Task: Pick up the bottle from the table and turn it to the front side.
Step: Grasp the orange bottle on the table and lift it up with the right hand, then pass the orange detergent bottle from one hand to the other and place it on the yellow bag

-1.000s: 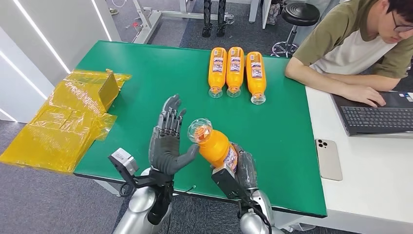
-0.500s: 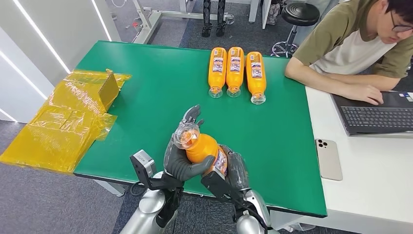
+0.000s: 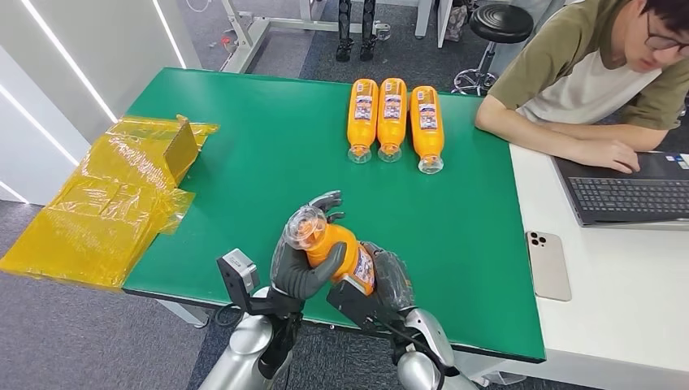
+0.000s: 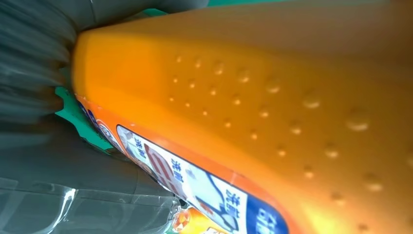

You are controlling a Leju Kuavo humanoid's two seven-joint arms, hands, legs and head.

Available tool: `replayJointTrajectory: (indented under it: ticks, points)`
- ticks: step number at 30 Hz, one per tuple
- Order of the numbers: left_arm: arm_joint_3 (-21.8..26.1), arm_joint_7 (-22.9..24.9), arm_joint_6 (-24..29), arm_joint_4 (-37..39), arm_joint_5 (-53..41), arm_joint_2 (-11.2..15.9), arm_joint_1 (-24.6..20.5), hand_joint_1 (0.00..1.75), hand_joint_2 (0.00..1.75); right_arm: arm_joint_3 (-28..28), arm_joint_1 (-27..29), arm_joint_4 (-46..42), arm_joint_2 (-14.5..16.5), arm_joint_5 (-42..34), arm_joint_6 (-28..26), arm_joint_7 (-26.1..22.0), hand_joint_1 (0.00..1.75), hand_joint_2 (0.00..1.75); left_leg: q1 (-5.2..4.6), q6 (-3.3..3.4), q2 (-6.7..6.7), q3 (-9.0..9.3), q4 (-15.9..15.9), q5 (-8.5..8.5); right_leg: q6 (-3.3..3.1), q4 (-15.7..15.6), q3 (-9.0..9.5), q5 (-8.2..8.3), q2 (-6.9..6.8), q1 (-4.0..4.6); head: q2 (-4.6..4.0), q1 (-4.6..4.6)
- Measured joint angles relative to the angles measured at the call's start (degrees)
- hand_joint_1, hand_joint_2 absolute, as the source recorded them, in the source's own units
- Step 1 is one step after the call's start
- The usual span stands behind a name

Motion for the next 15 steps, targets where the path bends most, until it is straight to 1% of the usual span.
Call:
replayJointTrajectory:
  ticks: [7, 11, 13, 15]
  points:
    - [0.5, -0.44, -0.1, 0.02, 0.45, -0.05, 0.09, 1.75, 1.75, -0.26, 0.35, -0.02, 0.1, 1.4, 1.03, 0.27, 1.73, 1.75, 0.0, 0.0, 0.0, -0.01, 0.0, 0.0, 0.0, 0.0, -0.02, 0.0, 0.0, 0.0, 0.0, -0.01]
    - [0.59, -0.45, -0.11, 0.01, 0.66, -0.05, 0.11, 1.75, 1.75, -0.26, 0.53, -0.02, 0.1, 2.01, 1.19, 0.31, 1.52, 1.75, 0.0, 0.0, 0.0, -0.02, 0.0, 0.0, 0.0, 0.0, -0.02, 0.0, 0.0, 0.0, 0.0, -0.01]
    - [0.63, -0.5, -0.12, 0.02, 0.7, -0.05, 0.12, 1.75, 1.75, -0.27, 0.62, -0.09, 0.1, 2.22, 1.19, 0.29, 1.52, 1.75, 0.0, 0.0, 0.0, -0.01, 0.0, 0.0, 0.0, 0.0, -0.02, 0.0, 0.01, 0.0, 0.0, -0.01]
    - [0.66, -0.58, -0.12, 0.03, 0.74, -0.05, 0.12, 1.75, 1.75, -0.29, 0.69, -0.2, 0.1, 2.27, 1.18, 0.26, 0.76, 1.75, 0.0, 0.0, 0.0, -0.01, 0.0, 0.0, 0.0, 0.0, -0.02, 0.0, 0.01, 0.0, 0.0, -0.01]
